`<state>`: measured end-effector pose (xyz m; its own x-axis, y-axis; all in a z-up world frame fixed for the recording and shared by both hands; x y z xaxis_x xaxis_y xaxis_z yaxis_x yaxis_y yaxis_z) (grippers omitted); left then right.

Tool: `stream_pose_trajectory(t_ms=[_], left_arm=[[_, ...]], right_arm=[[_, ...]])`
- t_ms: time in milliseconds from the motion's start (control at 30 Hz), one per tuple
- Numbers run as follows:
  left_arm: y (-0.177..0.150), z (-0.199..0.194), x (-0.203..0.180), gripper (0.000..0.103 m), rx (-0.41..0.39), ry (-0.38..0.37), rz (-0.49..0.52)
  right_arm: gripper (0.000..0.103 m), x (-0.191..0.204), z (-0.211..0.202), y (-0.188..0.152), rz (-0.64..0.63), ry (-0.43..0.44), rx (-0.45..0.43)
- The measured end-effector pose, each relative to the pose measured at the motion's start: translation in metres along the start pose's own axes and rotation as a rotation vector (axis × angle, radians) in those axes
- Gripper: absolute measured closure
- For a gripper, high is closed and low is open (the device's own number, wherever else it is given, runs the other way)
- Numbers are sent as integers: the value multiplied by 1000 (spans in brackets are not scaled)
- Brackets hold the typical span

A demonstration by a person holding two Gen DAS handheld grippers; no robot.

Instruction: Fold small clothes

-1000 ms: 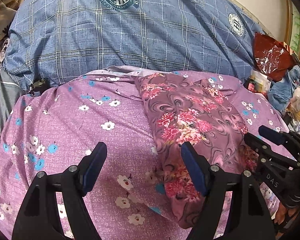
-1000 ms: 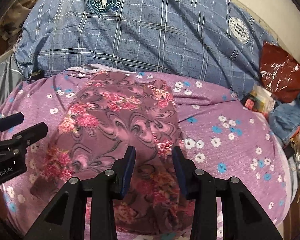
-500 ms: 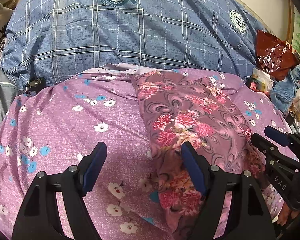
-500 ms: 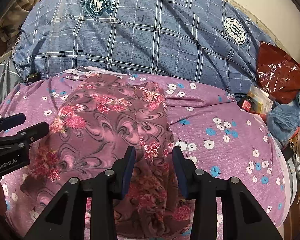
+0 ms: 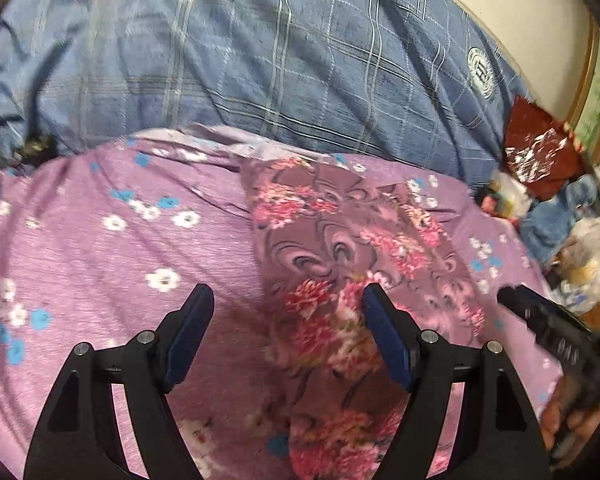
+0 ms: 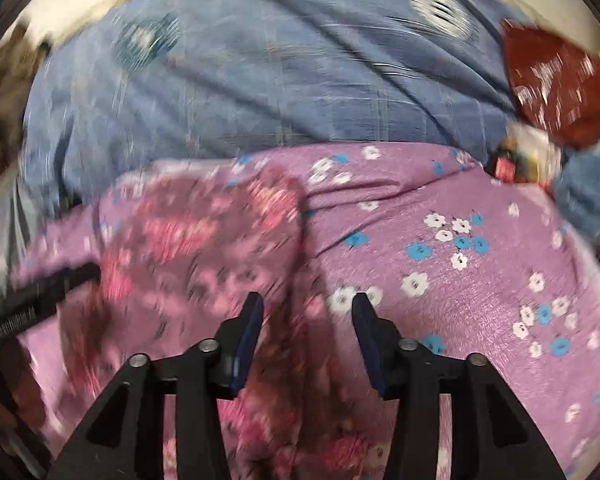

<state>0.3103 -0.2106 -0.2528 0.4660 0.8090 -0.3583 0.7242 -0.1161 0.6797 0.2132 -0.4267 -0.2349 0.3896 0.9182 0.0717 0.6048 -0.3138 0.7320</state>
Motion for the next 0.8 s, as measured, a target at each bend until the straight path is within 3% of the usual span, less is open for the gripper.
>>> stream_pose_trajectory(t_ms=[67, 133, 200, 300, 400, 533, 700, 800], left_arm=[[3, 5, 0, 27, 2, -30, -23], [7, 10, -1, 26, -8, -40, -20], [10, 17, 0, 26, -8, -17, 0], [4, 30, 2, 26, 49, -6, 18], [-3, 38, 4, 22, 92, 36, 62], [0, 38, 9, 22, 100, -6, -5], [15, 26, 12, 22, 24, -16, -22], [15, 28, 18, 22, 37, -6, -32]], right_arm=[[56, -5, 3, 11, 48, 52, -23], [78, 2, 13, 20, 42, 101, -7], [86, 15, 26, 29, 36, 150, 23], [86, 30, 50, 28, 68, 234, 133], [89, 41, 76, 6, 43, 216, 264], [86, 39, 78, 9, 86, 227, 275], [82, 44, 79, 46, 115, 239, 222], [80, 66, 97, 59, 86, 280, 263]])
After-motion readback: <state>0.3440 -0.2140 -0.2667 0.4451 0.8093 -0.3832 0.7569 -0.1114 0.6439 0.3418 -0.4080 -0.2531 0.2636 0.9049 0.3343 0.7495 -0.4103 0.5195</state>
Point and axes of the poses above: each gripper's, at about its wrist camera, not at the fingertips, and z roughly the way its jaws point, x to its left, y to its top, the point moved 8 cm from there along z, roughly the way its jaws point, and after that the axes turned 7 degrees about -y, right-handed, at the moved point
